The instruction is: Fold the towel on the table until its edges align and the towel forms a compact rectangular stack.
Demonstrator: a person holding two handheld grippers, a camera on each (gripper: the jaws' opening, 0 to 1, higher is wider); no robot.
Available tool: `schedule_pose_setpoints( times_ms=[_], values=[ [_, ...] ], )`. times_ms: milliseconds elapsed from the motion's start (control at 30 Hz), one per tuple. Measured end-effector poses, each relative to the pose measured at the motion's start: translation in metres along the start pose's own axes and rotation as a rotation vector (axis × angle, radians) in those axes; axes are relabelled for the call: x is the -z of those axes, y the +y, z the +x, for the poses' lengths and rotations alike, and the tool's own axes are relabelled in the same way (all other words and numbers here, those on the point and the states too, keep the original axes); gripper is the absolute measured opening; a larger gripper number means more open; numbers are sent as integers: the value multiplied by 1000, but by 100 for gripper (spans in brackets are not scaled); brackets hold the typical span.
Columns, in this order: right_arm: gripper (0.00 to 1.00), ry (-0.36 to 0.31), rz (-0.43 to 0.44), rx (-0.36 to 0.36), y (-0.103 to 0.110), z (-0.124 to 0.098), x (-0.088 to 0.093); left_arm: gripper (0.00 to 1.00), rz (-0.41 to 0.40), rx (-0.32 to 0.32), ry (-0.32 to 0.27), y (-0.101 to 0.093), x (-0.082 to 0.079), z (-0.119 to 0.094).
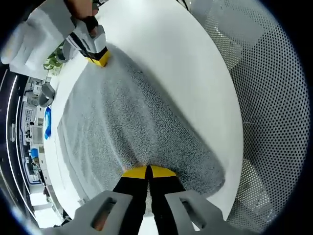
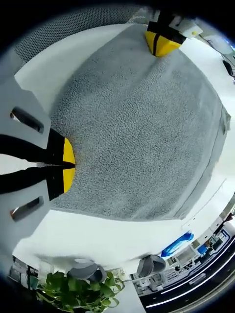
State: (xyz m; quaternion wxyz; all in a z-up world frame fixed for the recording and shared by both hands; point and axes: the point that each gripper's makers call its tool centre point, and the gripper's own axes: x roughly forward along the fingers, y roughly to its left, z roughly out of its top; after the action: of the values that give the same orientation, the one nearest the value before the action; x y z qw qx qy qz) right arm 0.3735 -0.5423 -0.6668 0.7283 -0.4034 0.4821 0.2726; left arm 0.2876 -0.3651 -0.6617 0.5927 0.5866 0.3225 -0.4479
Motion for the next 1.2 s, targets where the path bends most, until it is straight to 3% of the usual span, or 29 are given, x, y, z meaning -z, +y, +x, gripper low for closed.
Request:
schedule_pose_setpoints(
  times_ms=[333, 733, 933, 1133, 1200],
  values=[
    [0, 1, 28, -6, 4, -2, 0, 1, -79, 0, -8, 3, 7, 1],
    [0, -19, 50, 17, 22, -10, 1, 1, -182, -13, 3, 11, 27, 1],
    [0, -53, 111, -8, 27, -12, 1, 1, -206, -28, -3, 13, 33, 1],
    [0, -112, 254, -78, 41, -17, -3, 1, -243, -25, 7, 15, 43, 1],
    [0, -111, 247, -101, 46, -19, -5, 1, -257, -26, 14, 15, 49, 0]
  ],
)
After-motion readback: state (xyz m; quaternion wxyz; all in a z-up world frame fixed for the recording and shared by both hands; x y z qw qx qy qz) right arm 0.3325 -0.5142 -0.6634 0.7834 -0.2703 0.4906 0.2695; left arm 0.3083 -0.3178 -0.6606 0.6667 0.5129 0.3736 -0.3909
